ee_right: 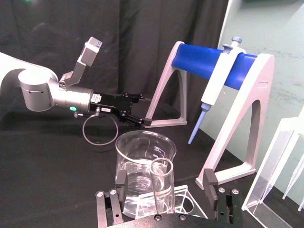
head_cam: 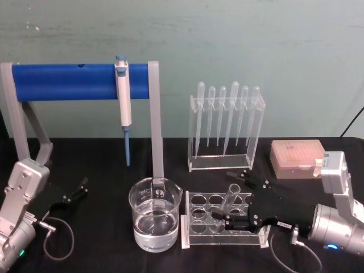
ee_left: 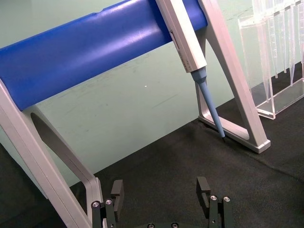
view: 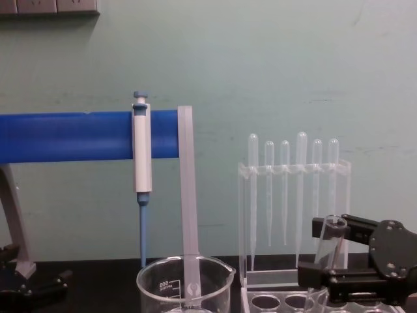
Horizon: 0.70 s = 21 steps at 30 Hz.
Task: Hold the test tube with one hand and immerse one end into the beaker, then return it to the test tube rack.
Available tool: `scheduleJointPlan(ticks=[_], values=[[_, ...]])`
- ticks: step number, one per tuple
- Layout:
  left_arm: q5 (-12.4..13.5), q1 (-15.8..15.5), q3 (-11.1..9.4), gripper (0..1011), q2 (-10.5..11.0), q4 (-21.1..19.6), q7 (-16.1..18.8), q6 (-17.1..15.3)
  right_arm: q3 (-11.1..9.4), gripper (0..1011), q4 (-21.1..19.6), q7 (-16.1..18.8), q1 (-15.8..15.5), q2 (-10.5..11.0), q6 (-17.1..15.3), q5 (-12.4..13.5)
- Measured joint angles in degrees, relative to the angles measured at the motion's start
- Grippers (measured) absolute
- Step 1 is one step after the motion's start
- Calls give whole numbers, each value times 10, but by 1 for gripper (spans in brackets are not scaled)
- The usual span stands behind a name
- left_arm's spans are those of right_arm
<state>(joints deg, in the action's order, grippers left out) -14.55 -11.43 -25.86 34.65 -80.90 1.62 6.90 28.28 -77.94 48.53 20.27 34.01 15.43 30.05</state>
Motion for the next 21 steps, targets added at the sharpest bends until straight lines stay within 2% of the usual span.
scheduleJointPlan(ticks=[1, 12, 21], values=[[0, 0, 0, 1000, 0, 0, 0, 0, 0, 1003, 0, 0, 0, 0, 0, 0], [0, 0, 0, 1000, 0, 0, 0, 0, -6, 1002, -37, -5, -1, 7, 11, -7], [0, 0, 0, 1000, 0, 0, 0, 0, -36, 1002, -67, -31, -23, 6, 57, -9]])
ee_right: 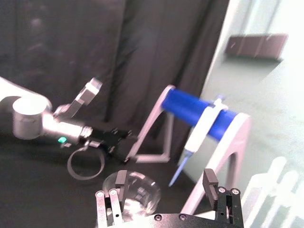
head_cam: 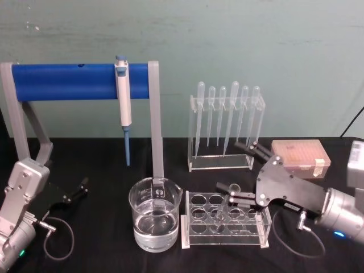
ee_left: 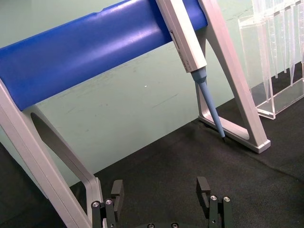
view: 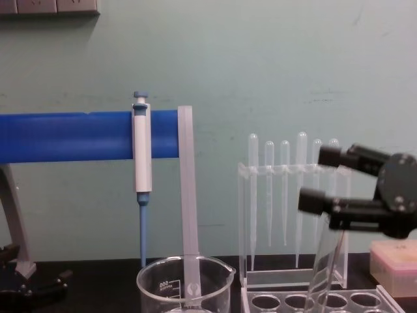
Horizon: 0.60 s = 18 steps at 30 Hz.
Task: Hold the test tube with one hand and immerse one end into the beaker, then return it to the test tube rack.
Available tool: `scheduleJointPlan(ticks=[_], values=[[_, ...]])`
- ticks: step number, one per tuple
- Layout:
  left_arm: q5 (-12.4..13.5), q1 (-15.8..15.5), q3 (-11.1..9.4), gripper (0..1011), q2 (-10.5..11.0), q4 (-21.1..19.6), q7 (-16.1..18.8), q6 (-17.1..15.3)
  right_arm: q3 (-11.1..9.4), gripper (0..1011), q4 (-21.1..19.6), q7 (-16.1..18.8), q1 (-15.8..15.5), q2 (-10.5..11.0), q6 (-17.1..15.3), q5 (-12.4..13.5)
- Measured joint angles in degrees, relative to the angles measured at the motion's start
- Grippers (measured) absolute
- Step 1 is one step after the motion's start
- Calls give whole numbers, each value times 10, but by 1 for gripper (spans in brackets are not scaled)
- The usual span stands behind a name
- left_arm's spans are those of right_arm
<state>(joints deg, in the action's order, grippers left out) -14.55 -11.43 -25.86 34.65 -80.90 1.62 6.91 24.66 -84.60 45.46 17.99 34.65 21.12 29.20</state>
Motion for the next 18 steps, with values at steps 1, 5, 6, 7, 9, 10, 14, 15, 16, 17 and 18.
scheduleJointPlan(ticks=[1, 5, 6, 7, 9, 10, 14, 15, 16, 17, 18], values=[[0, 0, 0, 1000, 0, 0, 0, 0, -8, 1002, -3, -8, -7, -3, 12, 0], [0, 0, 0, 1000, 0, 0, 0, 0, -35, 1002, -10, -37, -30, -13, 46, 0], [0, 0, 0, 1000, 0, 0, 0, 0, -39, 1002, -11, -42, -34, -15, 52, 0], [0, 0, 0, 1000, 0, 0, 0, 0, -50, 1002, -12, -57, -44, -20, 63, -3], [0, 0, 0, 1000, 0, 0, 0, 0, -61, 1002, -15, -77, -55, -26, 71, -7], [0, 0, 0, 1000, 0, 0, 0, 0, -71, 1002, -18, -95, -66, -31, 76, -13], [0, 0, 0, 1000, 0, 0, 0, 0, -96, 1002, -29, -162, -95, -46, 61, -37], [0, 0, 0, 1000, 0, 0, 0, 0, -100, 1002, -31, -172, -100, -48, 55, -41], [0, 0, 0, 1000, 0, 0, 0, 0, -104, 1002, -34, -191, -107, -52, 40, -47], [0, 0, 0, 1000, 0, 0, 0, 0, -107, 1002, -36, -203, -111, -54, 30, -50], [0, 0, 0, 1000, 0, 0, 0, 0, -112, 1002, -40, -229, -121, -61, 5, -58]])
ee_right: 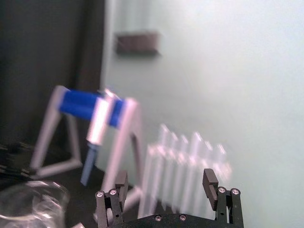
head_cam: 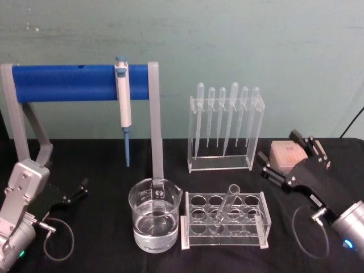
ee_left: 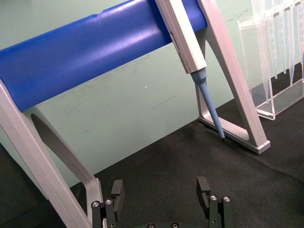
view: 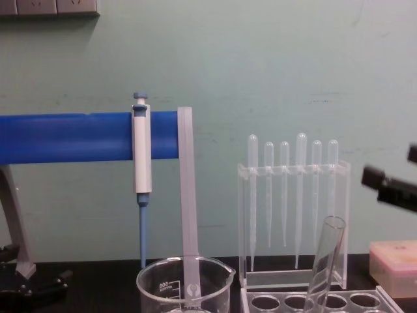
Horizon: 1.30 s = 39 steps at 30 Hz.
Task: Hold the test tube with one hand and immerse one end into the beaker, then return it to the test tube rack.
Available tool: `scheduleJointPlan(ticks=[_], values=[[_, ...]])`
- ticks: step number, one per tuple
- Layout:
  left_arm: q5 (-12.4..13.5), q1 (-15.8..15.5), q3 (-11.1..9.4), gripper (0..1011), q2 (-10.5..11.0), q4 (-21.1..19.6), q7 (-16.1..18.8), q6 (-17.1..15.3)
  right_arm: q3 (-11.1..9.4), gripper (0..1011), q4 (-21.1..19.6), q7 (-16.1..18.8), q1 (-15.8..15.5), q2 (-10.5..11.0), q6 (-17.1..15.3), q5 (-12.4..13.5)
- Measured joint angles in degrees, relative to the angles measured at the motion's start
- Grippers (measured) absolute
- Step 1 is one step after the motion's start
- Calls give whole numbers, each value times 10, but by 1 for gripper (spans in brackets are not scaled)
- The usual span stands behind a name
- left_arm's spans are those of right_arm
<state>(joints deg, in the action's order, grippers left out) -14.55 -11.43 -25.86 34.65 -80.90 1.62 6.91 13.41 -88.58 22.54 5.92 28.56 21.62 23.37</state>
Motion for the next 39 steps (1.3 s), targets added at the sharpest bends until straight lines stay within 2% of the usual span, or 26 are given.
scheduleJointPlan(ticks=[1, 6, 9, 11, 16, 20, 22, 39], values=[[0, 0, 0, 1000, 0, 0, 0, 0, -3, 1002, 0, -23, -5, -7, -27, -6], [0, 0, 0, 1000, 0, 0, 0, 0, -4, 1002, 11, -58, -8, -26, -74, -19], [0, 0, 0, 1000, 0, 0, 0, 0, -4, 1002, 22, -95, -10, -45, -111, -37], [0, 0, 0, 1000, 0, 0, 0, 0, -3, 1002, 33, -105, -6, -54, -125, -45], [0, 0, 0, 1000, 0, 0, 0, 0, -1, 1002, 50, -110, 1, -66, -139, -56], [0, 0, 0, 1000, 0, 0, 0, 0, -3, 1002, 60, -106, 4, -72, -136, -60], [0, 0, 0, 1000, 0, 0, 0, 0, -3, 1002, 64, -98, 6, -73, -128, -61], [0, 0, 0, 1000, 0, 0, 0, 0, -2, 1002, 62, -101, 5, -73, -133, -61]])
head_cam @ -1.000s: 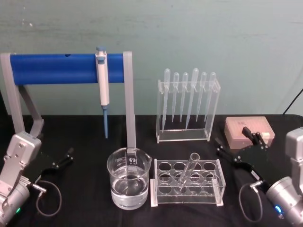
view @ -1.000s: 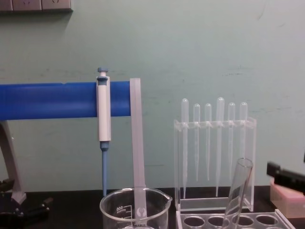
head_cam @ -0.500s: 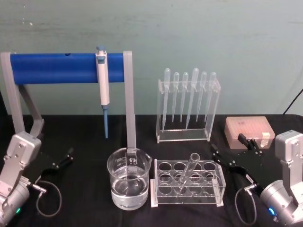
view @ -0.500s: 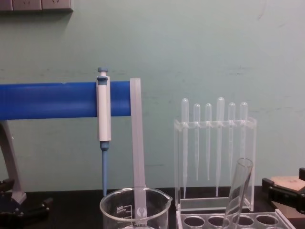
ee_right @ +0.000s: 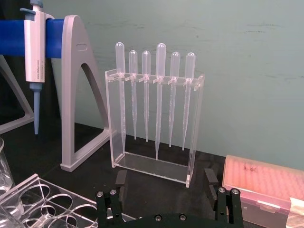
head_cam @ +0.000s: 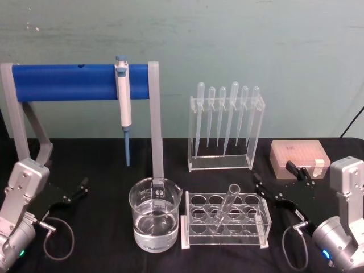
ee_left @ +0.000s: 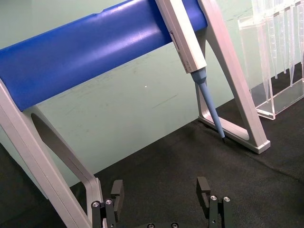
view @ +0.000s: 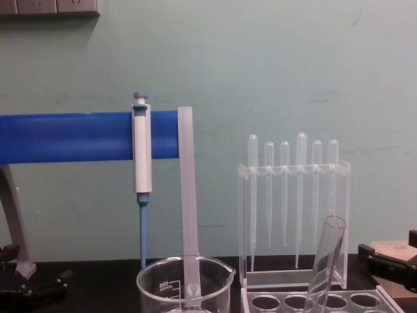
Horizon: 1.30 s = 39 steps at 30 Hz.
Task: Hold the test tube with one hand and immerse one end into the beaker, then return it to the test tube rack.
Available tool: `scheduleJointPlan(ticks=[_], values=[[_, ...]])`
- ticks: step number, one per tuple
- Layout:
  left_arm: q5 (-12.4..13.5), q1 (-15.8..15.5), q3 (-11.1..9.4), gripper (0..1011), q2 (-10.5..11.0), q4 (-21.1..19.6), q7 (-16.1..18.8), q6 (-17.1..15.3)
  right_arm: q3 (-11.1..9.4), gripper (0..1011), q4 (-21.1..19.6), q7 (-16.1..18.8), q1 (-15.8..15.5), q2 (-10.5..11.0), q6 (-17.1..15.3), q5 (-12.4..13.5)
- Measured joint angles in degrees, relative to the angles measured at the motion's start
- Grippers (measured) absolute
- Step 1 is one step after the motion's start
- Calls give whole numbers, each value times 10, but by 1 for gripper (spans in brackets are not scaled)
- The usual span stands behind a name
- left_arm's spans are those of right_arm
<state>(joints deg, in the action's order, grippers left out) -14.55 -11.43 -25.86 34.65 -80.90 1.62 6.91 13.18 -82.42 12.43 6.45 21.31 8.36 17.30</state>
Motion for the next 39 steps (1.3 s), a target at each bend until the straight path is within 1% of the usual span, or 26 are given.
scheduleJointPlan(ticks=[39], values=[[0, 0, 0, 1000, 0, 0, 0, 0, 0, 1002, -1, -2, 0, 0, -2, 0]])
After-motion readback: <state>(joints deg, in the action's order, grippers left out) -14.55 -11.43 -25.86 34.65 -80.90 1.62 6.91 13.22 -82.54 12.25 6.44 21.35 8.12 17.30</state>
